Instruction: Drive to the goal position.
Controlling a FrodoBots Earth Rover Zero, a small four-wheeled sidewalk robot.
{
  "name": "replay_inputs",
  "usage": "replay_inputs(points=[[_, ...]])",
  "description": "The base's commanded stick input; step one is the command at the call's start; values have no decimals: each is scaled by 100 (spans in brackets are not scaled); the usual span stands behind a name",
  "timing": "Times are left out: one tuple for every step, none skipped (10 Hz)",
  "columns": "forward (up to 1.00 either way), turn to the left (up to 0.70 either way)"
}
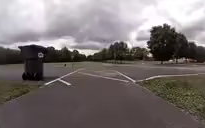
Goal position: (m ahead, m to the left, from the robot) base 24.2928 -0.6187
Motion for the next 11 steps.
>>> replay_inputs(points=[[70, 0], [70, 0], [70, 0], [70, 0], [70, 0], [70, 0], [70, 0], [70, 0], [70, 0], [70, 0], [70, 0]])
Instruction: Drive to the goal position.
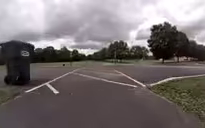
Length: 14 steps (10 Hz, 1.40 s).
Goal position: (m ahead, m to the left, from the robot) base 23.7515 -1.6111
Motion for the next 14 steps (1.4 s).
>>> replay_inputs(points=[[70, 0], [70, 0], [70, 0], [70, 0], [70, 0], [70, 0], [70, 0], [70, 0], [70, 0], [70, 0], [70, 0], [70, 0], [70, 0], [70, 0]])
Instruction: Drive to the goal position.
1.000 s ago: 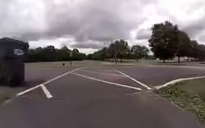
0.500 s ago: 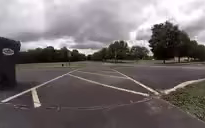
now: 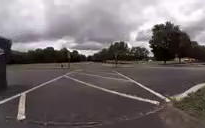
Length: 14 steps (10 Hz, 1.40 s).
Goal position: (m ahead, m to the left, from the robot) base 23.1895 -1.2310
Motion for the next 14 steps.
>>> replay_inputs(points=[[70, 0], [70, 0], [60, 0], [45, 0], [45, 0], [45, 0], [45, 0], [45, 0], [45, 0], [45, 0], [45, 0], [45, 0], [45, 0], [45, 0]])
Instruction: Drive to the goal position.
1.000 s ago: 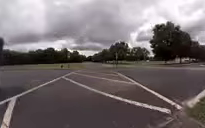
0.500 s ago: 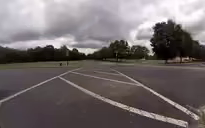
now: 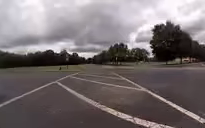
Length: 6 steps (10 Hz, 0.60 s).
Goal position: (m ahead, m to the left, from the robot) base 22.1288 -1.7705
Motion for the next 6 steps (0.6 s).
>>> replay_inputs(points=[[45, 0], [34, 0], [5, 0], [0, 44], [0, 45], [0, 45]])
